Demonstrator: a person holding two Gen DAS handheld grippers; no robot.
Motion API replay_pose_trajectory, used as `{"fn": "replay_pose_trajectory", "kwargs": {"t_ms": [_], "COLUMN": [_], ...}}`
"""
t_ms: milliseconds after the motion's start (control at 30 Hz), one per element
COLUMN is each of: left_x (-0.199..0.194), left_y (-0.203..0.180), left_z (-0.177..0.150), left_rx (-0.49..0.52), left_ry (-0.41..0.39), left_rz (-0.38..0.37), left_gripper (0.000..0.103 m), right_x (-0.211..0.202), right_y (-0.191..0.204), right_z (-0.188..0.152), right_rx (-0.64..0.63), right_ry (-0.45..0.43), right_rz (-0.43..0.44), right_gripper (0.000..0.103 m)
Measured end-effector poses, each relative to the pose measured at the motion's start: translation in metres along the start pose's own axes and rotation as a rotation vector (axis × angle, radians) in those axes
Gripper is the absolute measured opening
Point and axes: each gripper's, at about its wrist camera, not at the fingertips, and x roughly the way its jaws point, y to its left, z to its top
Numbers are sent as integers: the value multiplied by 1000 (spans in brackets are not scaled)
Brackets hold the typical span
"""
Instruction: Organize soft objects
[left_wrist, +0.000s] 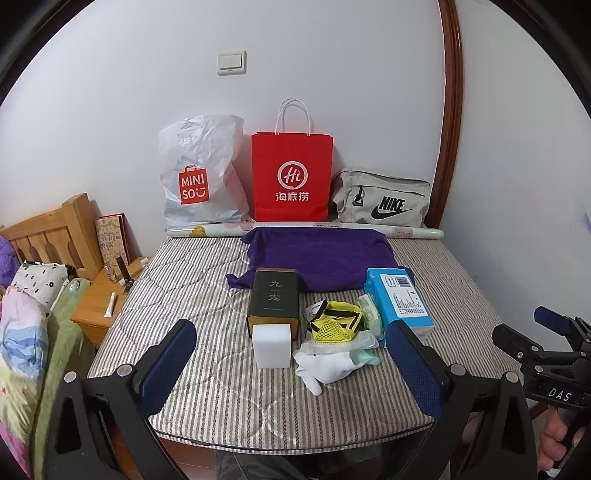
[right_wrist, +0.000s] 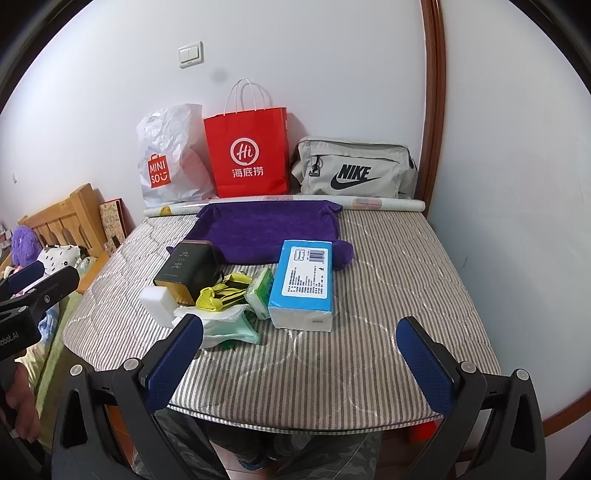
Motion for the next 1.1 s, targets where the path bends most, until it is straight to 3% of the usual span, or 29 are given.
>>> {"fn": "replay_pose_trajectory", "kwargs": {"t_ms": [200, 433, 1100], "left_x": [7, 42, 179], "left_y": [8, 33, 42], "left_z": [4, -1, -52], "left_rx": [-10, -40, -27], "left_ry": [2, 43, 185], "left_rz": [-6, 15, -25], "left_gripper": [103, 103, 99], "right_x": [7, 20, 107], "right_y": [-2, -6, 0], "right_z": [-1, -5, -29], "right_rx": [-1, 9, -35], "right_ry": [1, 16, 100], "right_rz": [-4, 5, 102], "right_gripper": [103, 103, 103]}}
